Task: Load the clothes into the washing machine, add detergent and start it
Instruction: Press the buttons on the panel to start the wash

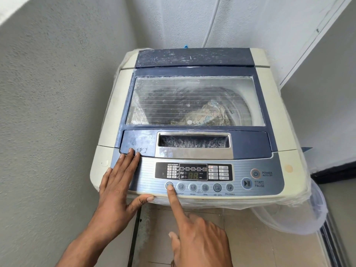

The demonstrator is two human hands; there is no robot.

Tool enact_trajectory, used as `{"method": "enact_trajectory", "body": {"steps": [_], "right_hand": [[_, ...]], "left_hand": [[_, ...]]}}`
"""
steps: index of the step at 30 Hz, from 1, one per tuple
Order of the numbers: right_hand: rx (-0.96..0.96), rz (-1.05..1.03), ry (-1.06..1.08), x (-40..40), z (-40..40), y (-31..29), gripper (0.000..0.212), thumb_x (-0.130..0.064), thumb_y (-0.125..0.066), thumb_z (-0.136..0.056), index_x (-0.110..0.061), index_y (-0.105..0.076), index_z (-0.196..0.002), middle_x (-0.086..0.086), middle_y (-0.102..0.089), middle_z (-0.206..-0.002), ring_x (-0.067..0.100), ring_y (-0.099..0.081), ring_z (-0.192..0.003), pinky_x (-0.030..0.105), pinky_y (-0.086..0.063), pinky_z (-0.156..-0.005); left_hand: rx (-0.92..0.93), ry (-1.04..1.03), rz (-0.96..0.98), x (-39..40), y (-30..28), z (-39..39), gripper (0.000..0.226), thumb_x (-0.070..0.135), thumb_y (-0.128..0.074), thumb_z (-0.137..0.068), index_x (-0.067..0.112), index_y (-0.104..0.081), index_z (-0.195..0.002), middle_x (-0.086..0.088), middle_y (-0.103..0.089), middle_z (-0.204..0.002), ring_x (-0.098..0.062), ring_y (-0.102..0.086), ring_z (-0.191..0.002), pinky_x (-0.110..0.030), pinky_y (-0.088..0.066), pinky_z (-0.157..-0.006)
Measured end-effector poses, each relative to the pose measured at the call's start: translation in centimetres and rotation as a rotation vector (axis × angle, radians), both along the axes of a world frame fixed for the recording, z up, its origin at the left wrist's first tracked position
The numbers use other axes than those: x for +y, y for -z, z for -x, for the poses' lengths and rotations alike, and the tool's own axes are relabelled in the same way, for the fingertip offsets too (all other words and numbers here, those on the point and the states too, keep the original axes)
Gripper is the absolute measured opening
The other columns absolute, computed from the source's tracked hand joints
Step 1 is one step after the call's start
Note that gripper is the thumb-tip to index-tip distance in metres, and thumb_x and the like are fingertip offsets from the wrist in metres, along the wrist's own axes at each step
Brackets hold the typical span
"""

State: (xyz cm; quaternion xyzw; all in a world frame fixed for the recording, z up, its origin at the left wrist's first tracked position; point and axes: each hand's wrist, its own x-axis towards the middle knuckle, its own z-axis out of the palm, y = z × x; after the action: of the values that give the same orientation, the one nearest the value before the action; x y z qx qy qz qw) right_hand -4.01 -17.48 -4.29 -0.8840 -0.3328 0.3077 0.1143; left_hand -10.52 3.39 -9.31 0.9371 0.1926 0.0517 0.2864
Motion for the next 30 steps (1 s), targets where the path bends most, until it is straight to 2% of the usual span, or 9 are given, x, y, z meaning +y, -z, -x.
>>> {"method": "enact_trajectory", "body": {"steps": [1, 3, 5, 7, 11, 17, 19, 25, 30], "right_hand": [[-0.053, -0.077, 0.034, -0.5, 0.2, 0.6, 0.108, -0.049, -0.059, -0.098, -0.054, 0.038, -0.147, -0.003, -0.067, -0.104, 0.018, -0.058, -0.077, 0.028, -0.044, -0.07], [-0.206, -0.225, 0.08, -1.4, 0.0, 1.8, 0.105, -0.057, -0.072, -0.079, -0.048, -0.011, -0.163, -0.014, -0.064, -0.08, 0.008, -0.06, -0.059, 0.021, -0.039, -0.052], [-0.246, -0.401, 0.147, -2.1, 0.0, 2.8, 0.083, -0.059, -0.073, -0.072, -0.036, -0.053, -0.149, -0.017, -0.06, -0.072, 0.001, -0.053, -0.051, 0.017, -0.043, -0.044], [-0.267, -0.61, 0.232, -2.6, -0.6, 3.5, 0.058, -0.052, -0.072, -0.08, -0.031, -0.067, -0.134, -0.018, -0.062, -0.082, -0.003, -0.053, -0.064, 0.021, -0.055, -0.054], [-0.282, -0.843, 0.402, -2.9, -3.1, 2.9, 0.042, -0.035, -0.08, -0.082, -0.018, -0.073, -0.119, -0.01, -0.068, -0.103, 0.01, -0.067, -0.094, 0.032, -0.059, -0.078], [-0.307, -0.947, 0.411, -2.7, -6.0, 2.6, 0.059, -0.018, -0.082, -0.079, -0.006, -0.065, -0.134, 0.002, -0.067, -0.128, 0.018, -0.065, -0.12, 0.039, -0.055, -0.1], [-0.293, -0.989, 0.375, -2.5, -6.8, 3.0, 0.06, -0.013, -0.079, -0.078, -0.002, -0.063, -0.134, 0.007, -0.067, -0.13, 0.02, -0.065, -0.124, 0.04, -0.054, -0.103], [-0.177, -1.111, 0.33, -2.5, -8.0, 4.8, 0.06, -0.007, -0.072, -0.077, 0.003, -0.061, -0.135, 0.016, -0.065, -0.132, 0.031, -0.063, -0.126, 0.05, -0.053, -0.103], [-0.188, -1.107, 0.307, -2.5, -8.1, 5.3, 0.058, -0.008, -0.07, -0.074, 0.003, -0.064, -0.131, 0.014, -0.067, -0.128, 0.028, -0.065, -0.123, 0.045, -0.053, -0.101]], "left_hand": [[-0.001, -0.001, 0.003, 0.0, 0.0, 0.0, 0.099, 0.078, -0.052, -0.082, 0.041, -0.011, -0.166, 0.026, -0.002, -0.173, -0.002, 0.0, -0.161, -0.042, -0.003, -0.129], [-0.003, 0.001, 0.001, 0.0, -0.1, 0.0, 0.099, 0.078, -0.052, -0.083, 0.041, -0.012, -0.166, 0.025, -0.002, -0.173, -0.003, 0.0, -0.161, -0.043, -0.004, -0.129], [-0.014, 0.005, -0.002, -0.2, -0.3, 0.1, 0.098, 0.075, -0.054, -0.084, 0.039, -0.013, -0.166, 0.023, -0.004, -0.174, -0.004, -0.002, -0.162, -0.046, -0.006, -0.129], [-0.038, -0.002, -0.001, -0.6, -0.6, 0.1, 0.097, 0.071, -0.058, -0.084, 0.037, -0.017, -0.166, 0.021, -0.007, -0.174, -0.006, -0.005, -0.162, -0.049, -0.009, -0.129], [-0.189, -0.075, 0.069, -2.3, -1.5, -0.8, 0.089, 0.055, -0.066, -0.085, 0.026, -0.033, -0.162, 0.014, -0.028, -0.171, -0.011, -0.023, -0.159, -0.056, -0.028, -0.126], [-0.407, 0.048, 0.354, -6.7, -3.2, -4.0, 0.071, 0.015, -0.078, -0.084, 0.012, -0.052, -0.15, 0.003, -0.053, -0.157, -0.022, -0.046, -0.149, -0.052, -0.041, -0.119], [-0.441, 0.08, 0.467, -7.4, -2.9, -4.8, 0.069, 0.009, -0.078, -0.082, 0.008, -0.055, -0.147, 0.0, -0.06, -0.15, -0.026, -0.053, -0.143, -0.052, -0.045, -0.115], [-0.463, 0.117, 0.588, -7.2, -1.4, -6.0, 0.071, 0.004, -0.079, -0.073, 0.0, -0.057, -0.141, -0.011, -0.067, -0.138, -0.033, -0.063, -0.13, -0.052, -0.052, -0.105], [-0.474, 0.105, 0.597, -7.2, -0.8, -6.2, 0.069, 0.003, -0.079, -0.072, -0.003, -0.058, -0.138, -0.014, -0.068, -0.135, -0.034, -0.064, -0.128, -0.052, -0.052, -0.104]]}}
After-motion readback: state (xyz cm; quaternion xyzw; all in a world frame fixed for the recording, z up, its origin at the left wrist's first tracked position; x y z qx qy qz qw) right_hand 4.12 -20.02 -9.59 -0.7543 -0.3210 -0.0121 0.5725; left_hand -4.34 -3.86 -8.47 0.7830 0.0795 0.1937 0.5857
